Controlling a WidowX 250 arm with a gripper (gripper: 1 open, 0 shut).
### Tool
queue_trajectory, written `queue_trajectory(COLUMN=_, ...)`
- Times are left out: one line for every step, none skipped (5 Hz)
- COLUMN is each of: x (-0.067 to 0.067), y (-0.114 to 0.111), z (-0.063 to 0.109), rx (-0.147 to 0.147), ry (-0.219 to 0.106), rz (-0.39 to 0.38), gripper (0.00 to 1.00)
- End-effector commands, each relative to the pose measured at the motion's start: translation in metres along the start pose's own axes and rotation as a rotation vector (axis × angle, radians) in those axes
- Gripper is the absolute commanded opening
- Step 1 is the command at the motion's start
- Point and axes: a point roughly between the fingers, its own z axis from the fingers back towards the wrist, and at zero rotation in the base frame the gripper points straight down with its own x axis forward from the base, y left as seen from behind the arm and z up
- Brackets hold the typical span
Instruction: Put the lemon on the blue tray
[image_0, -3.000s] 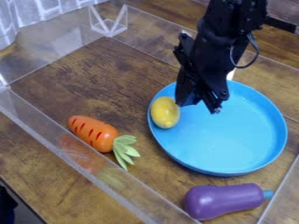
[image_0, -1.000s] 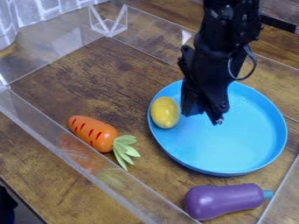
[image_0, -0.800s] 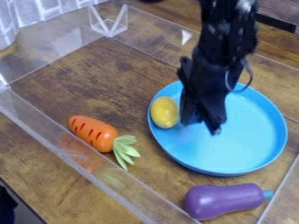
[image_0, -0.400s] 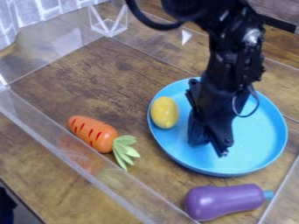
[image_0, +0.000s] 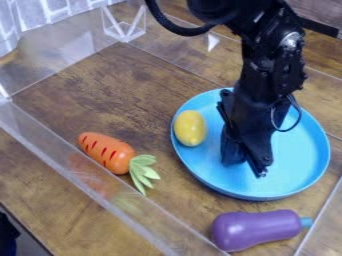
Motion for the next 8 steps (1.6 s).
queue_trajectory(x=0.003, y=-0.002, z=0.0, rx=-0.009, ry=-0.027, rz=0.008, gripper=0.0)
queue_trajectory(x=0.001, y=-0.001, z=-0.004, rx=-0.019, ry=-0.025, rz=0.026, gripper=0.0)
queue_trajectory(x=0.0, y=0.0, z=-0.006, rx=-0.026, ry=-0.024, rz=0.044, gripper=0.0)
queue_trajectory(x=-0.002, y=0.001, z=-0.008, rx=-0.032, ry=-0.022, rz=0.06, gripper=0.0)
queue_trajectory(x=-0.004, y=0.003, z=-0.01, rx=-0.038, ry=-0.021, rz=0.076, gripper=0.0)
queue_trajectory(x=-0.006, y=0.004, z=-0.011, rx=-0.045, ry=-0.019, rz=0.092, gripper=0.0)
queue_trajectory(x=-0.007, y=0.005, z=-0.013, rx=-0.052, ry=-0.017, rz=0.106, gripper=0.0)
queue_trajectory(x=-0.008, y=0.006, z=-0.014, rx=-0.059, ry=-0.015, rz=0.116, gripper=0.0)
